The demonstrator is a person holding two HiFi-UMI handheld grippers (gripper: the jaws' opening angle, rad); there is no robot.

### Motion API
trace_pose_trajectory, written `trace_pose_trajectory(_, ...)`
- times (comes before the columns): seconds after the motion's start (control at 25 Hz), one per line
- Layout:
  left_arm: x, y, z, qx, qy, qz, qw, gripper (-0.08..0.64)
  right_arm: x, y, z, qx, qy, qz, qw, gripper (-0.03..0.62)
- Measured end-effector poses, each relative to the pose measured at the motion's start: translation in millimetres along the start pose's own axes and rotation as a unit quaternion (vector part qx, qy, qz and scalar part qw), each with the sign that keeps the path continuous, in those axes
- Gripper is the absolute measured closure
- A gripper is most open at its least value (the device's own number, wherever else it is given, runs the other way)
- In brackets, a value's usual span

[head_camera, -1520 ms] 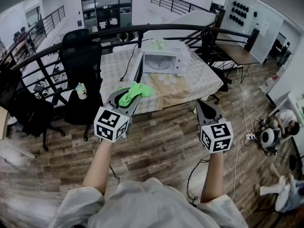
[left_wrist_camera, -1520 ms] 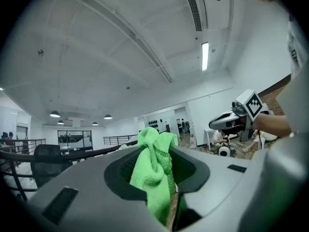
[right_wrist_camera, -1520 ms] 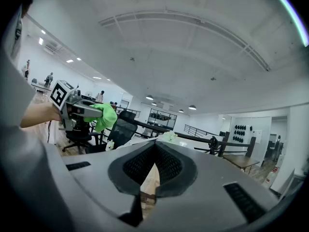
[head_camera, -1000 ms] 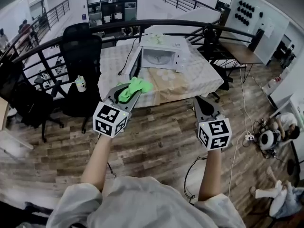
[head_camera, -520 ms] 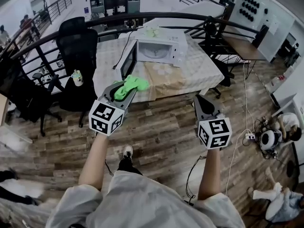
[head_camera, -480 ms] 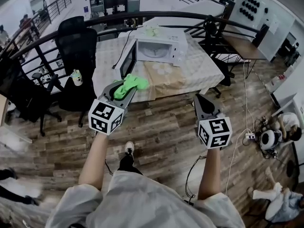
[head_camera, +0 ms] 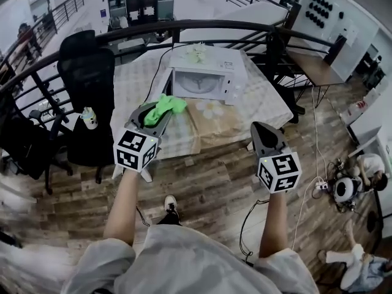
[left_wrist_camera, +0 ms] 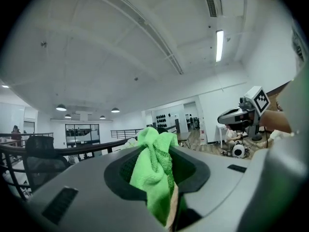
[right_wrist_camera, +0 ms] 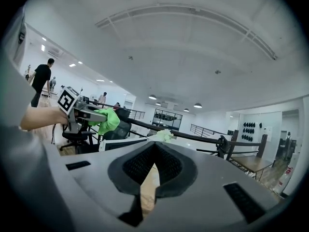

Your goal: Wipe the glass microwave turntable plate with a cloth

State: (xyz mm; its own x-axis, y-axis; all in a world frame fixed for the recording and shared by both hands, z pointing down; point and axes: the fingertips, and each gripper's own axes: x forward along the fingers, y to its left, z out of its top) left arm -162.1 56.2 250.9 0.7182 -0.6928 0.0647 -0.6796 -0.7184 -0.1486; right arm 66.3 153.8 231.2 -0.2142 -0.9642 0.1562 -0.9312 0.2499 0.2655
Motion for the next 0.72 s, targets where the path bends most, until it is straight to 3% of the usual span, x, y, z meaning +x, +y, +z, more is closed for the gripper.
trace_pose_trajectory(0.36,110,90,-14,-0.009,0.014,-0.02,0.9996,0.433,140,-34,6,0.027,0.023,0.016,0.999,0.58)
trace_pose_trajectory(0.72,189,118,-38,-0.02,0.044,-0.025,0.9985,0.433,228,-87,-18,0.04,0.032,-0.003,0.999,0.578)
